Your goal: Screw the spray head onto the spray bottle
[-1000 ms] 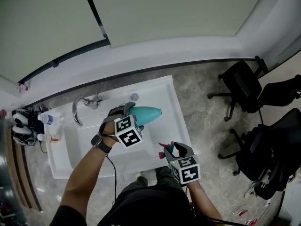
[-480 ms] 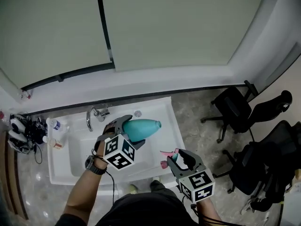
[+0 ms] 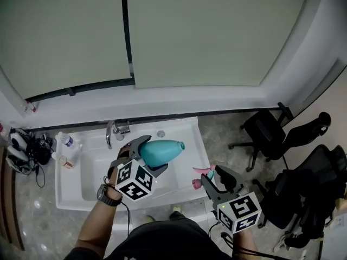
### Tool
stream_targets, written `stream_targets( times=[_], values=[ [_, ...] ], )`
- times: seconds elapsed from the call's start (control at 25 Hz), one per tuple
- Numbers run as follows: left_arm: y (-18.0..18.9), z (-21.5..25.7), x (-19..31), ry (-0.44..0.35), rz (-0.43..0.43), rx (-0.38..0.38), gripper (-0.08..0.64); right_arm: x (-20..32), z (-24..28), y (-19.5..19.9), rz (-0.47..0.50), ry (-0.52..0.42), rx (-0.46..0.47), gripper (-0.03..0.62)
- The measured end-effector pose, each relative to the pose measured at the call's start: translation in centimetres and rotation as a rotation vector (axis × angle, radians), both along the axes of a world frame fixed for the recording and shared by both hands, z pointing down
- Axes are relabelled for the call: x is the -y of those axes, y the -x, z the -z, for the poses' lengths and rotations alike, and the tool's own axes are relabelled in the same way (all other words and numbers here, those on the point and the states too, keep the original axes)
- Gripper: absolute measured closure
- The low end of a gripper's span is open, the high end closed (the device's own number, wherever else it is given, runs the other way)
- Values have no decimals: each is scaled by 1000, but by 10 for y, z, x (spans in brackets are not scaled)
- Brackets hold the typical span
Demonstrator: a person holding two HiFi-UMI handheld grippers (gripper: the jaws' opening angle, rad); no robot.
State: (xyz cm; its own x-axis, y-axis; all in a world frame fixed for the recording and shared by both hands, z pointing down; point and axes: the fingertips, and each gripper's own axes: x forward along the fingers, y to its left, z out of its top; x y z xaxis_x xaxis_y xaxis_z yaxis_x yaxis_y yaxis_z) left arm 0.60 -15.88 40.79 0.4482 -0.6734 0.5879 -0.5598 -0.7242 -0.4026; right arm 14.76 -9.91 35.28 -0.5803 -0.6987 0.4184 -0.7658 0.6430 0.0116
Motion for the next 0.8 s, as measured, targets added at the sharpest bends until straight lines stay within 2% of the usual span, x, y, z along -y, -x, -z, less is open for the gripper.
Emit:
stream_targets(
  times=[0.16,0.32,0.4,0.6,0.8],
  values=[
    [3,-4,-8,14,4,-19,126,7,17,-11,-18,-37,-7,408],
    [4,-2,-17,15,7,-62,126,25,54,-35,-67,-130,-25,407],
    [3,5,-23,3,6,-107,126,33,77,-47,-90,-191,-46,408],
    [-14,30,-39,-20,-26,-287,126,42,137,-61,-104,-336,-82,408],
    [-22,24,-47,12,-41,-319,126,48,171,-61,-107,-440,-141,408]
  ],
)
